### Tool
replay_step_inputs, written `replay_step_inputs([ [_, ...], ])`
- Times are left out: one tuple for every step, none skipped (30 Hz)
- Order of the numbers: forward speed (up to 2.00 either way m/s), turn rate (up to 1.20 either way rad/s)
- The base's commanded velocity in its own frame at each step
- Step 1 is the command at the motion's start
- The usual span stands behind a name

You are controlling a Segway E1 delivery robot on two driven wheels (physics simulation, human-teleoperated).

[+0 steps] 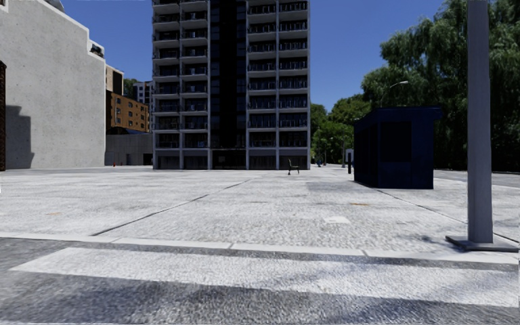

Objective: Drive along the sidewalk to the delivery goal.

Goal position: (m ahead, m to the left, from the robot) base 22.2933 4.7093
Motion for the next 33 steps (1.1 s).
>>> replay_step_inputs([
  [2.00,0.28],
  [2.00,0.24],
  [2.00,0.13],
  [2.00,0.09],
  [2.00,0.09],
  [2.00,0.00],
  [2.00,0.00],
  [2.00,0.00],
  [2.00,0.00],
  [2.00,0.00],
  [2.00,0.00],
  [2.00,0.00],
  [2.00,0.00],
  [2.00,0.00],
  [2.00,0.00],
  [2.00,0.00],
  [2.00,0.00],
  [2.00,0.00],
  [1.96,0.00],
  [1.70,0.00],
  [1.47,0.00],
  [1.47,0.00],
  [1.39,0.00],
  [1.37,0.00],
  [1.37,0.00],
  [1.37,0.00],
  [1.37,0.00],
  [1.37,0.00],
  [1.75,0.00],
  [1.76,0.00],
  [1.76,0.00],
  [1.77,0.00],
  [1.77,0.00],
])
